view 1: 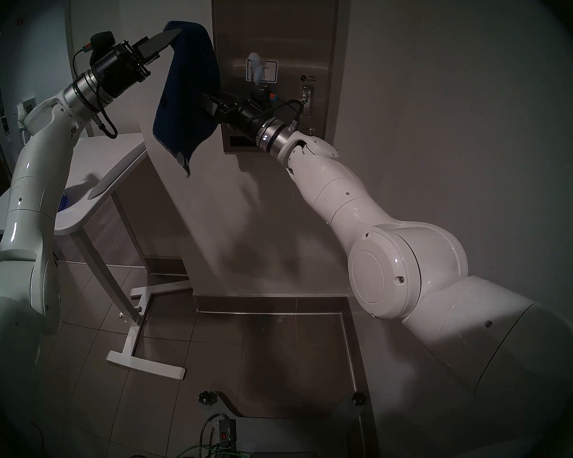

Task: Pick up the cloth and wipe the surface

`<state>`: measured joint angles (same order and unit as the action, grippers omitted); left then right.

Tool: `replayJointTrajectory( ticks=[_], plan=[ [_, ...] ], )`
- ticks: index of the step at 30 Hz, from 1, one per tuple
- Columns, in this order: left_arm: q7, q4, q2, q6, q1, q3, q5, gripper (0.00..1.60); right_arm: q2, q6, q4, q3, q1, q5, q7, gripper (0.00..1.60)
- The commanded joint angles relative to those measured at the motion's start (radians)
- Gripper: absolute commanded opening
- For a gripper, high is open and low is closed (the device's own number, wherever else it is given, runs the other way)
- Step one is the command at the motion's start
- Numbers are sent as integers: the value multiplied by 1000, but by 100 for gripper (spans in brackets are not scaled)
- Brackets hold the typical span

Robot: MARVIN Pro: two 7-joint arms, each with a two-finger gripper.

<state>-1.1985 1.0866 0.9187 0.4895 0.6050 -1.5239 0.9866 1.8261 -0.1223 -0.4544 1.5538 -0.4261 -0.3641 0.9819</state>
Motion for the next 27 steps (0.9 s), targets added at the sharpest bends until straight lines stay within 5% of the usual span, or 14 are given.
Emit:
replayJointTrajectory(
  ticks=[1,12,27],
  plan=[
    [-1,8,2,1,-47,-9,8,0,-31,5,-63,2,2,1,22,160],
    [-2,7,2,1,-48,-9,7,0,-59,30,-76,-4,-6,9,33,160],
    [-3,10,1,-1,-44,-10,6,0,-15,80,53,0,86,-9,48,160]
  ],
)
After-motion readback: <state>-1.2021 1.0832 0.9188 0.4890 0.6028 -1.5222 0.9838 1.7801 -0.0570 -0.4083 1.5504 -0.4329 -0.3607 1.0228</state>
